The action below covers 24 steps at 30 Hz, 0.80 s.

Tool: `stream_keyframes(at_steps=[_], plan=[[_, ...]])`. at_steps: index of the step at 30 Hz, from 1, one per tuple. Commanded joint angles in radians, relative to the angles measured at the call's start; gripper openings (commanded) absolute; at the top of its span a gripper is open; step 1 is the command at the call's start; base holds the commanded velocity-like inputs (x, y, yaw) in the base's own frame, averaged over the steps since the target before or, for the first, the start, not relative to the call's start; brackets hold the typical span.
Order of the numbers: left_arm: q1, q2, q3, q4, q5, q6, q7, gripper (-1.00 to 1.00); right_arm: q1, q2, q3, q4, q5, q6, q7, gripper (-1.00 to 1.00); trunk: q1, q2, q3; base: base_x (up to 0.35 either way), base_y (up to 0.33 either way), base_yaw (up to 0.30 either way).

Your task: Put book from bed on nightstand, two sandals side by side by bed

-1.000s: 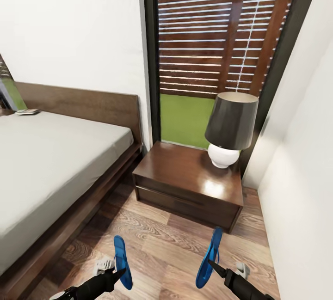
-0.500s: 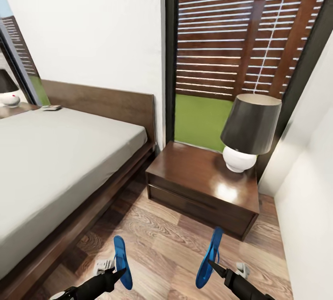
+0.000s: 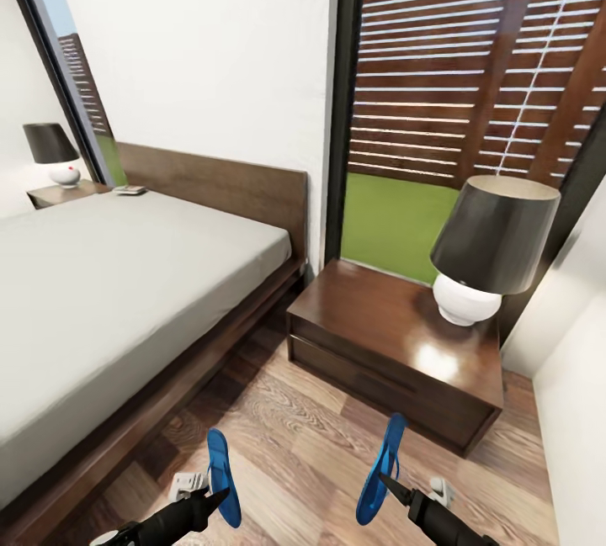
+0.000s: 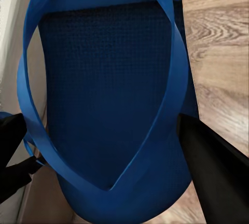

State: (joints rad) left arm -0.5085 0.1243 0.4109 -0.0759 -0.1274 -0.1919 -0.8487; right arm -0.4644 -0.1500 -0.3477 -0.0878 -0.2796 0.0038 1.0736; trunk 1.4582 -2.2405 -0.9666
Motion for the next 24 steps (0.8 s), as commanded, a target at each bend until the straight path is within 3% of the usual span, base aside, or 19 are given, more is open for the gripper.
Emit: stream_keyframes(at_steps=[1,24], plan=[[-0.001,0.000,0.008,0.001,-0.011,-0.006,-0.001,-1.00,0.000,0.000,0.001,0.001,-0.003,0.001,0.003,-1.00,0.000,0.000,-0.001,0.004,-0.006,0.209],[-0.001,0.000,0.008,0.001,-0.011,-0.006,-0.001,-1.00,0.000,0.000,0.001,0.001,-0.003,0.001,0.003,-1.00,0.000,0.000,-0.001,0.000,-0.001,0.209]])
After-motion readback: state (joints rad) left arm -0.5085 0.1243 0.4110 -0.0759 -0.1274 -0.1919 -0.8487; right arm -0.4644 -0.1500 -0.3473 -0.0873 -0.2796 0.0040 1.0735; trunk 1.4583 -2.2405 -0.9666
